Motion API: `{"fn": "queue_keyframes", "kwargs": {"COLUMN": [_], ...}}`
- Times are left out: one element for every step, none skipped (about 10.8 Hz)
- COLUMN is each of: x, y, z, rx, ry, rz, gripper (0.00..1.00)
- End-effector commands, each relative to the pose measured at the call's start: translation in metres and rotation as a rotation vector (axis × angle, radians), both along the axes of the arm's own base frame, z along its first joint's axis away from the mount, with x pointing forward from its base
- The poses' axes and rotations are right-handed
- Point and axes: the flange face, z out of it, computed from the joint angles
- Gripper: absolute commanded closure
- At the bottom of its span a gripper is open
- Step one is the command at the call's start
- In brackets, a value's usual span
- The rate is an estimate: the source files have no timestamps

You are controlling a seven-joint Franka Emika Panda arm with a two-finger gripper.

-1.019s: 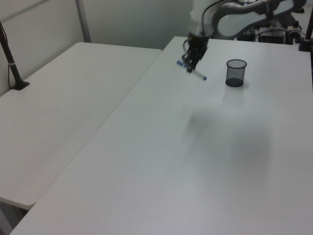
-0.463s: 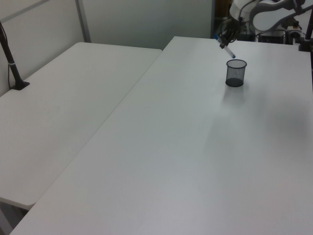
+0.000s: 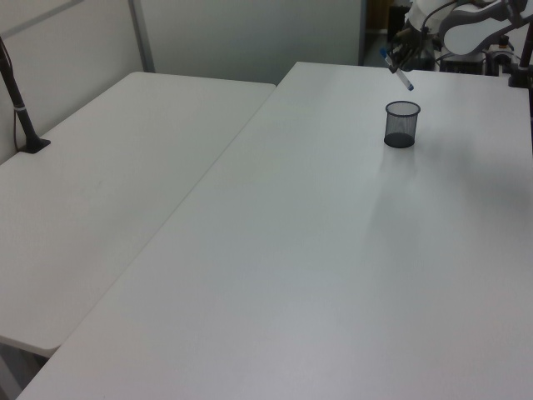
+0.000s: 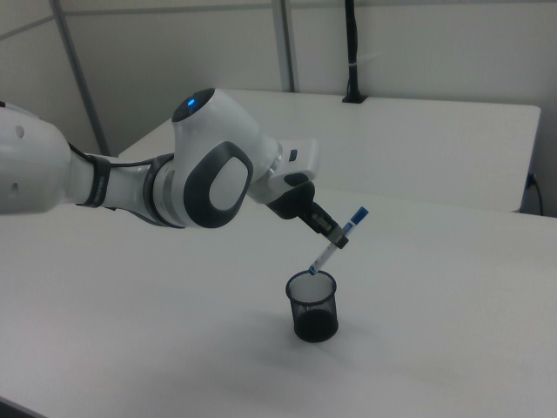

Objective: Insert the marker
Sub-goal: 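Lift the marker and carry it over the black mesh cup, then lower the marker into the cup and open the gripper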

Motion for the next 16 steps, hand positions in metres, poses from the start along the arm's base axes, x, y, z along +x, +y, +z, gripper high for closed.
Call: {"fn": "queue_keyframes", "kwargs": {"x": [-0.018,-0.019,-0.018,-0.019,-0.018,-0.020,-0.021,-0.022,-0.022,-0.023,-0.023,-0.023,-0.023,-0.023,-0.021,-0.018], "y": [0.022,0.023,0.024,0.024,0.025,0.025,0.025,0.026,0.027,0.022,0.021,0.021,0.020,0.020,0.022,0.024], "z": [-0.028,-0.029,-0.030,-0.032,-0.034,-0.038,-0.041,-0.047,-0.051,-0.049,-0.047,-0.046,-0.043,-0.039,-0.029,-0.020], "rx": [-0.001,0.000,0.000,0.002,-0.002,-0.014,-0.024,-0.029,-0.028,-0.030,-0.032,-0.032,-0.035,-0.037,-0.046,-0.052], "ry": [-0.056,-0.064,-0.063,-0.060,-0.056,-0.043,-0.033,-0.029,-0.041,-0.048,-0.054,-0.054,-0.057,-0.061,-0.073,-0.069], "rz": [0.064,0.068,0.072,0.070,0.076,0.087,0.098,0.111,0.121,0.114,0.111,0.110,0.109,0.107,0.108,0.106], "gripper": [0.98,0.97,0.97,0.95,0.93,0.92,0.89,0.83,0.82,0.71,0.51,0.01,0.00,0.00,0.00,0.00]}}
